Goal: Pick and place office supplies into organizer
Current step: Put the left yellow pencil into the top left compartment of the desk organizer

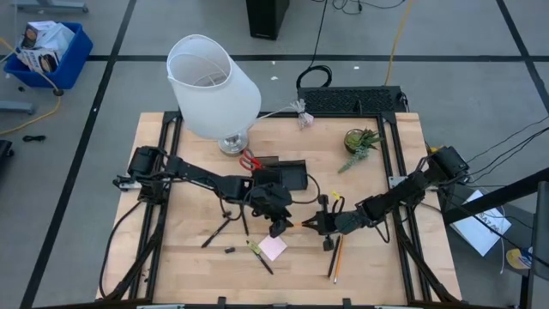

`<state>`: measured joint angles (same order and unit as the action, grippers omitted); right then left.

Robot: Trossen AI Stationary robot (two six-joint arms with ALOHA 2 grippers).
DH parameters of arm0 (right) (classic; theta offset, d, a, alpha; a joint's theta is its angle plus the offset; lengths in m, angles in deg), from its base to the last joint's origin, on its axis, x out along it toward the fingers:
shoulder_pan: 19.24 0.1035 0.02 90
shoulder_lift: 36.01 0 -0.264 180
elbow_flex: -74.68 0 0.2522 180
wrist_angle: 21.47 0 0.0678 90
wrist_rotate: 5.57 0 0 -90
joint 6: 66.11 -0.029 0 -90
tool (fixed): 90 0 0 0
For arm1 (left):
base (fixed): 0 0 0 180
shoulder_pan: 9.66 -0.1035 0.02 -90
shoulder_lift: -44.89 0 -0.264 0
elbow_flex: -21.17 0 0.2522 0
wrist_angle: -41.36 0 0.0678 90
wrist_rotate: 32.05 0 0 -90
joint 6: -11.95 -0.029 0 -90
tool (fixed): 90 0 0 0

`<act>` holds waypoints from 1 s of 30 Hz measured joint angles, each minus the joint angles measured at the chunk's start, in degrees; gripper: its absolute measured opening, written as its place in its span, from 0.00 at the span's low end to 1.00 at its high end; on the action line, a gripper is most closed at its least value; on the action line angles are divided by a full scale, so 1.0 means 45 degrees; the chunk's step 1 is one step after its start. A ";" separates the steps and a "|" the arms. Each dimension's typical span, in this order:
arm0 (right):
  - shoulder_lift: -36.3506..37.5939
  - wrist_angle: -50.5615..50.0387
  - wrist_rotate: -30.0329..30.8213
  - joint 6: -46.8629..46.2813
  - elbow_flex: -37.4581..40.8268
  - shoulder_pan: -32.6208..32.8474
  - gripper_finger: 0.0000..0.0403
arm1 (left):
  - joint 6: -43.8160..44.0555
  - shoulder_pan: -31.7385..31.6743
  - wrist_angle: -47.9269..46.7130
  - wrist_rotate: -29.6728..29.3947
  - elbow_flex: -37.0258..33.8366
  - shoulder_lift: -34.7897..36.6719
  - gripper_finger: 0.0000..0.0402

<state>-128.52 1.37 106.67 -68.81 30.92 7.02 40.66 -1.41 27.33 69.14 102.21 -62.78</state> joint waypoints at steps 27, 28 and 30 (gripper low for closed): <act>0.0001 -0.0101 -0.0335 0.0566 -0.0383 -0.0247 0.04 | -0.0475 0.0514 -0.1389 -0.0719 -0.0005 0.0000 0.05; 0.0001 -0.0097 -0.0335 0.0681 -0.0383 -0.0247 0.04 | -0.0493 0.0515 -0.1391 -0.0719 -0.0005 0.0000 0.05; 0.0001 -0.0096 -0.0327 0.1022 -0.0383 -0.0238 0.07 | -0.0598 0.0550 -0.1396 -0.0724 -0.0005 0.0000 0.06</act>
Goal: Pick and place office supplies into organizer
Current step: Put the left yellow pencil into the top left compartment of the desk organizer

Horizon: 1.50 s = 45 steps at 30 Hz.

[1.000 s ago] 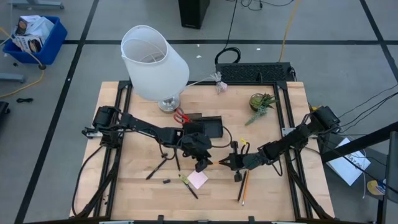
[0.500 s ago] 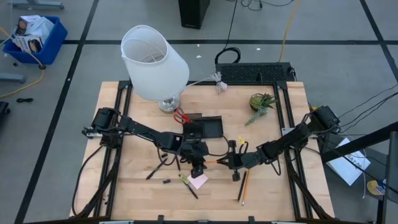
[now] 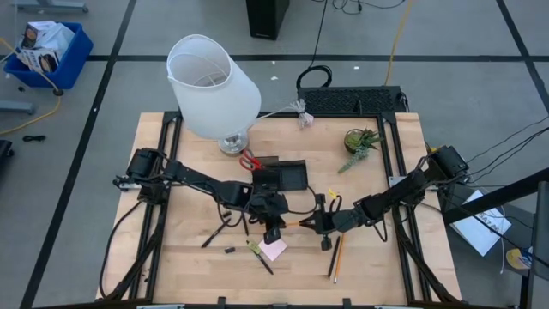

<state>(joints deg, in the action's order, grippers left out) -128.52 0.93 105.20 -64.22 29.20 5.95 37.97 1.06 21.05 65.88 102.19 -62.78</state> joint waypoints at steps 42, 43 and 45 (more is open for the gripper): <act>0.5968 0.2746 0.1065 -0.2600 0.4833 0.2372 0.38 | -0.1247 0.1219 0.4107 -0.2766 -0.0015 -0.0005 0.05; 0.5873 0.2792 0.1061 -0.2695 0.4833 0.2441 0.38 | -0.1165 0.1157 0.4254 -0.2931 -0.0015 -0.0003 0.05; 0.5661 0.2788 0.1064 -0.2970 0.4833 0.2511 0.37 | -0.1006 0.1049 0.4658 -0.3114 -0.0015 0.0000 0.05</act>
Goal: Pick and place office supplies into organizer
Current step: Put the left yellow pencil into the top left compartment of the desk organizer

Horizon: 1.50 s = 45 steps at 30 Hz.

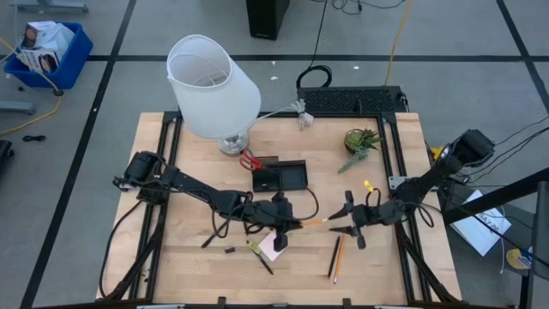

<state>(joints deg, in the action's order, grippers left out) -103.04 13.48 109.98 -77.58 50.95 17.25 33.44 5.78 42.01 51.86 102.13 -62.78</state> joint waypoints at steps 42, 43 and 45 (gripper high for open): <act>-0.2828 0.5600 -0.0995 0.2090 -0.0816 -0.1108 0.05 | -0.0153 -0.0117 0.1210 0.0200 0.0005 0.0000 0.06; -0.2825 0.5605 -0.0995 0.2102 -0.0816 -0.1108 0.06 | -0.0136 -0.0117 0.1210 0.0185 0.0005 0.0000 0.07; -0.2827 0.5605 -0.0970 0.2204 -0.0816 -0.1113 0.06 | -0.0127 -0.0117 0.1203 -0.0124 0.0005 0.0000 0.14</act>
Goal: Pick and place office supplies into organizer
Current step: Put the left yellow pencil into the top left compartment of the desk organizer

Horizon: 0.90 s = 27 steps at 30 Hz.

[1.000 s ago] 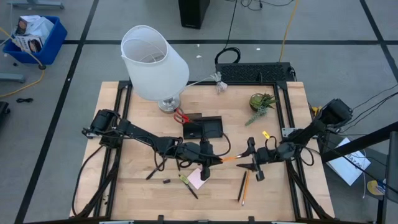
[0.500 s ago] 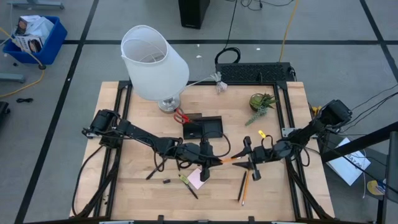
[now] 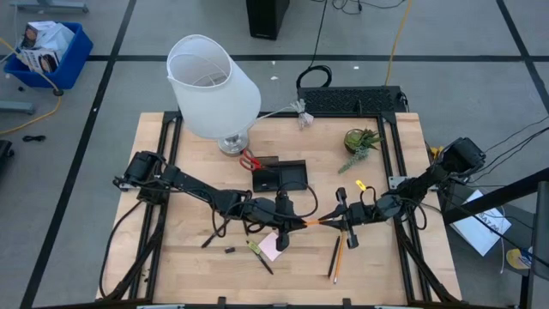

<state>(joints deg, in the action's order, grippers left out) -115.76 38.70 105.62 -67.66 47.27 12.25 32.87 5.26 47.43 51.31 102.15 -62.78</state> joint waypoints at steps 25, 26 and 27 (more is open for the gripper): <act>0.0003 -0.1580 0.1331 0.0361 -0.0365 -0.0507 0.04 | -0.1551 0.1396 0.2839 -0.4143 -0.5687 0.5028 0.65; 0.0003 -0.2104 0.1331 0.0514 -0.0676 -0.0659 0.04 | -0.1639 0.1416 0.3053 -0.4027 -0.6141 0.5371 0.65; 0.0007 -0.2845 0.1324 0.0632 -0.1063 -0.0843 0.04 | -0.1657 0.1443 0.3168 -0.3880 -0.6541 0.5666 0.64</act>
<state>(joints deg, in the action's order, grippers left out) -115.73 25.90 111.58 -64.82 42.49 8.45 25.41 11.75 61.68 33.85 72.72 -37.29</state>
